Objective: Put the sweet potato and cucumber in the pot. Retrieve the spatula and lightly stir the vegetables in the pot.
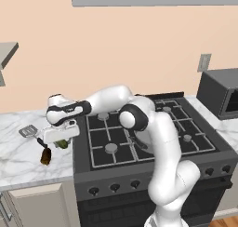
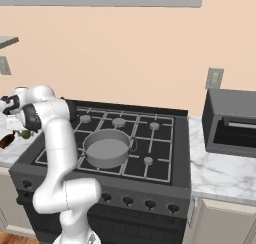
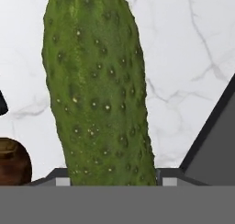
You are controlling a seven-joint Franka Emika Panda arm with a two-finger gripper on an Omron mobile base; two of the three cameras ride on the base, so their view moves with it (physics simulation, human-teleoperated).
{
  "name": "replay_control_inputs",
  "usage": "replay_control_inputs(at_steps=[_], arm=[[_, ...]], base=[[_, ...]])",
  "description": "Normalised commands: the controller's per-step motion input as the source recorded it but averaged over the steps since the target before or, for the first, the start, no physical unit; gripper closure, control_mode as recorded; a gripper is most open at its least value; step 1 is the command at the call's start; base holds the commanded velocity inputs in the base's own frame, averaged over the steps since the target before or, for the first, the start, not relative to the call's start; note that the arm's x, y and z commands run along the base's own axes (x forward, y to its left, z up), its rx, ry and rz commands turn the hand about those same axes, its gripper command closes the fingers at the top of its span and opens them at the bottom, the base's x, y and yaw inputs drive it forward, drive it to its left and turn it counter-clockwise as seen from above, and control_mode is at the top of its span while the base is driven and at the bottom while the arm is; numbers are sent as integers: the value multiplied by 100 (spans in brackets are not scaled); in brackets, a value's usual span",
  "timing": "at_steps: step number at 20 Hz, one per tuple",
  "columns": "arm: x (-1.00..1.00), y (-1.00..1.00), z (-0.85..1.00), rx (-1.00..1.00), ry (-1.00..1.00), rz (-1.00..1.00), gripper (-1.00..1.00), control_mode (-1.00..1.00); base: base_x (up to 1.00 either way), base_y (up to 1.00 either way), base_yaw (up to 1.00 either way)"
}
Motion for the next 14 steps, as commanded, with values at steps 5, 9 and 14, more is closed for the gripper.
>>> replay_control_inputs(at_steps=[5, 9, 14], arm=[[-60, -21, 82, 3, -25, -4, 100, -100], [-59, -64, 59, 10, -19, -10, 100, -100], [-48, -76, 60, 9, -13, -9, 100, -100]], base=[[0, 0, 0], [0, 0, 0], [0, 0, 0]])
